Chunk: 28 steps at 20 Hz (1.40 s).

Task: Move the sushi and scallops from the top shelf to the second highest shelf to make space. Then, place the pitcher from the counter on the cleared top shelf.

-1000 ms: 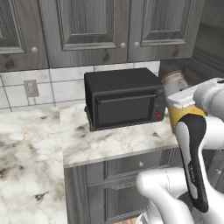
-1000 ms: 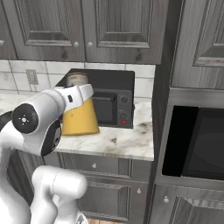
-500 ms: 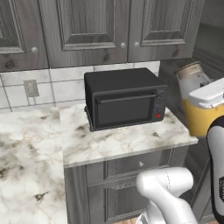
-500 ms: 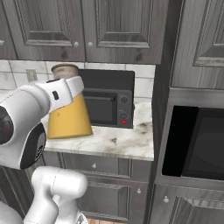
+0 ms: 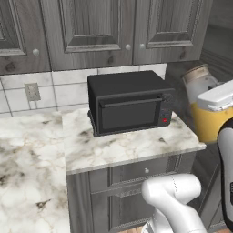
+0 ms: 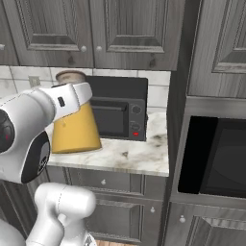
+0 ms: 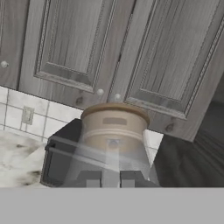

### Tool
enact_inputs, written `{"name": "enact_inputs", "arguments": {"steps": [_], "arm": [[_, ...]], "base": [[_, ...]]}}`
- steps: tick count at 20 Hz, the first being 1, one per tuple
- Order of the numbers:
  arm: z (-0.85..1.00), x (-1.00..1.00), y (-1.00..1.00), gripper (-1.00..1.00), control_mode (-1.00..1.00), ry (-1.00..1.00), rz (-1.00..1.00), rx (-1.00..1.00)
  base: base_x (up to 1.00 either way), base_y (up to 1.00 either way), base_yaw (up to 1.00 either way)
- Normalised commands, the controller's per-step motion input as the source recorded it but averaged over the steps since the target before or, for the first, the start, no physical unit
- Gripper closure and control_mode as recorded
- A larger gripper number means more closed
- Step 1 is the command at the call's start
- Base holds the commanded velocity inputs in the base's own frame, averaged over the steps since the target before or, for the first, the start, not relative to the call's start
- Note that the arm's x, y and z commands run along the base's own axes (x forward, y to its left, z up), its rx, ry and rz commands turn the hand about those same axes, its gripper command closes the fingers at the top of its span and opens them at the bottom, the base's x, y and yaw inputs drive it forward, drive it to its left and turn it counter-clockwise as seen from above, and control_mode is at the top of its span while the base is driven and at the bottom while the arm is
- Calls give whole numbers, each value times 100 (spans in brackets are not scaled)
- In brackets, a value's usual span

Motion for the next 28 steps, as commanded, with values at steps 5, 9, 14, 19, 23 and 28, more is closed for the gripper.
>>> {"name": "enact_inputs", "arguments": {"steps": [5,9,14,19,23,28], "arm": [[0,0,4,100,100,3,0,0],[0,0,0,100,100,0,0,0],[0,0,0,100,100,0,0,0],[0,0,0,100,100,0,0,0],[0,0,0,100,100,0,0,0],[0,0,0,100,100,0,0,0]], "base": [[-2,0,-1],[-48,-32,-21],[-78,-77,-49],[-44,-64,-59],[-4,-62,-65],[0,-68,-67]]}}
